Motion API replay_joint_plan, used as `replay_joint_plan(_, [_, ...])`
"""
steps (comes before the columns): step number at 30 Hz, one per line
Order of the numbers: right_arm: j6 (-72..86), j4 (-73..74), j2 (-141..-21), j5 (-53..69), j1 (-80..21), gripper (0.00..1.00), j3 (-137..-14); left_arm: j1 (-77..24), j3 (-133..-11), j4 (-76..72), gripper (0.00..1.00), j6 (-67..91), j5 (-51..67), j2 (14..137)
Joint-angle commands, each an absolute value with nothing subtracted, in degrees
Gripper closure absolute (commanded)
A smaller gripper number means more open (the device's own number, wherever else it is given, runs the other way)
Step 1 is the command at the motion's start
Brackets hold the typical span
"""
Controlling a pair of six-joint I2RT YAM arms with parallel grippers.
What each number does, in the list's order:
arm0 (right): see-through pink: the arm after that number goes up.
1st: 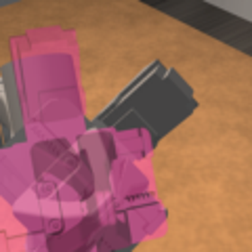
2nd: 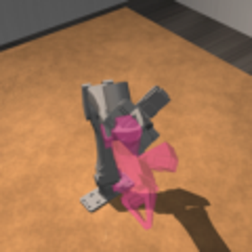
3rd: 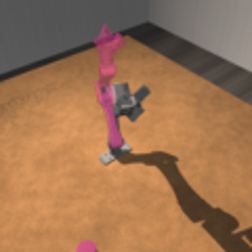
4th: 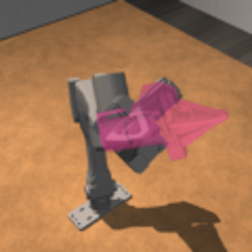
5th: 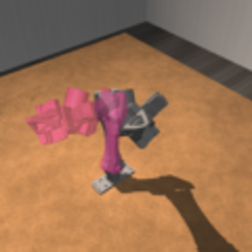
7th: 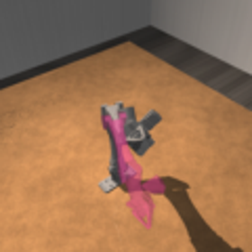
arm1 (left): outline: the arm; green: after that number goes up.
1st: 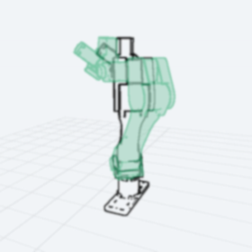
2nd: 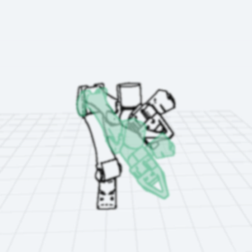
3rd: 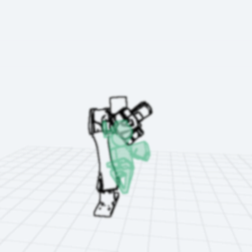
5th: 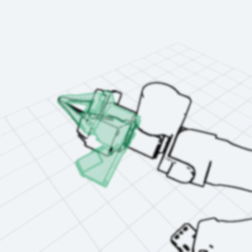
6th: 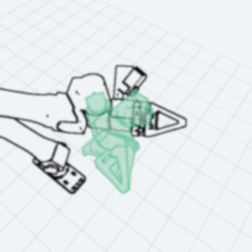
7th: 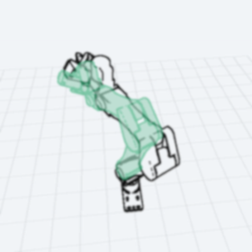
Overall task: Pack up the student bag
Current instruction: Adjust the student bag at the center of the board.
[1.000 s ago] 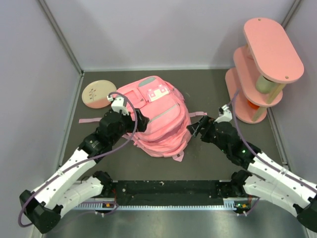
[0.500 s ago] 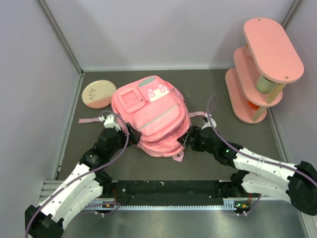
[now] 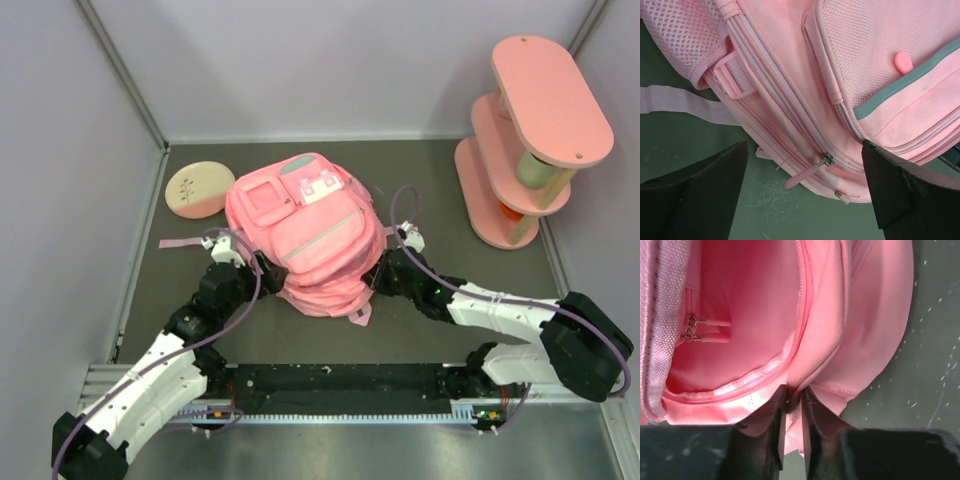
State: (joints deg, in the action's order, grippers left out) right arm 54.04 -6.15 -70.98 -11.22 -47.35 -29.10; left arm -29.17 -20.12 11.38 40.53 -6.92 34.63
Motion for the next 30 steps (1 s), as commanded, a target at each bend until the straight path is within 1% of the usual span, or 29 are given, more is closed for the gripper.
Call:
replay_joint_plan(1, [50.4, -6.5, -69.9, -12.0, -41.9, 0.92, -31.1, -28.7, -19.6, 6.2, 0.02, 40.3, -7.7, 34.7])
replay_joint_plan(3, [48.7, -6.3, -68.3, -11.8, -39.1, 0.98, -29.7, -28.7, -19.1, 5.5, 0.02, 40.5, -7.0, 34.3])
replay_joint_plan(4, [48.0, -6.3, -67.6, -11.5, -36.5, 0.99, -29.3, -28.7, -18.9, 5.2, 0.02, 40.7, -6.4, 34.1])
replay_joint_plan(7, [44.9, -5.3, -66.3, -8.6, -33.3, 0.97, -29.6, -28.7, -18.4, 4.7, 0.02, 40.9, -6.1, 33.3])
replay_joint_plan(8, [42.5, -5.0, -65.8, -5.5, -32.0, 0.87, -31.2, -28.7, -18.3, 4.1, 0.02, 40.8, -5.7, 33.1])
replay_joint_plan(10, [38.6, -3.3, -64.7, 4.3, -31.9, 0.74, -33.6, -28.7, -17.8, 3.5, 0.01, 40.5, -5.6, 33.0])
replay_joint_plan(11, [38.5, -2.6, -63.5, 5.4, -32.9, 0.52, -34.0, -28.7, -17.8, 3.2, 0.02, 40.6, -5.7, 33.3])
replay_joint_plan(12, [38.8, -2.3, -60.3, 5.6, -33.7, 0.41, -33.6, -28.7, -17.5, 2.7, 0.02, 40.8, -5.8, 33.4])
replay_joint_plan(13, [39.2, -1.6, -57.9, 3.0, -34.4, 0.37, -33.0, -28.7, -17.1, 2.1, 0.02, 41.2, -5.9, 33.5])
replay_joint_plan(14, [39.6, -0.5, -55.4, 0.4, -35.6, 0.27, -32.1, -28.7, -16.9, 0.5, 0.02, 41.6, -5.8, 33.6])
replay_joint_plan(15, [39.5, 3.0, -50.2, -3.1, -38.1, 0.21, -31.8, -28.7, -16.2, 0.1, 0.02, 42.0, -5.6, 33.6])
replay_joint_plan(16, [39.3, 4.0, -47.7, -8.4, -39.7, 0.17, -31.5, -28.7, -16.0, -1.8, 0.02, 42.9, -5.5, 33.7])
replay_joint_plan(17, [38.0, 3.6, -45.7, -9.1, -40.8, 0.14, -30.4, -28.7, -15.6, -2.8, 0.02, 43.5, -5.4, 33.8])
replay_joint_plan(19, [37.8, 2.3, -41.3, -9.1, -43.3, 0.11, -29.5, -28.6, -14.9, -5.6, 0.02, 46.3, -4.8, 34.4])
replay_joint_plan(20, [38.5, 2.5, -40.6, -8.8, -43.9, 0.08, -29.7, -28.6, -14.6, -7.1, 0.02, 47.4, -4.6, 35.1])
replay_joint_plan(21, [38.4, 3.1, -40.6, -8.4, -45.6, 0.08, -30.2, -28.6, -13.6, -9.6, 0.02, 48.7, -4.1, 35.5])
replay_joint_plan(24, [35.3, 8.6, -43.1, -15.6, -52.1, 0.06, -35.0, -28.6, -12.3, -12.7, 0.02, 52.4, -3.5, 37.4])
replay_joint_plan(25, [34.0, 9.7, -44.7, -24.7, -59.1, 0.05, -36.5, -28.6, -12.3, -12.9, 0.02, 53.3, -3.5, 37.6])
replay_joint_plan(27, [32.2, 15.8, -50.9, -36.4, -65.4, 0.04, -42.7, -28.6, -12.8, -11.8, 0.01, 53.7, -3.9, 37.4])
replay_joint_plan(28, [33.6, 18.7, -53.1, -47.6, -69.7, 0.02, -44.8, -28.5, -13.3, -9.7, 0.01, 53.9, -5.3, 36.9])
replay_joint_plan(29, [33.6, 21.4, -57.4, -50.4, -70.7, 0.01, -47.8, -28.5, -13.7, -8.5, 0.01, 53.9, -5.9, 36.0])
replay_joint_plan(30, [34.2, 22.7, -59.2, -52.5, -71.2, 0.01, -48.8, -28.4, -14.3, -7.9, 0.01, 53.9, -6.4, 35.3])
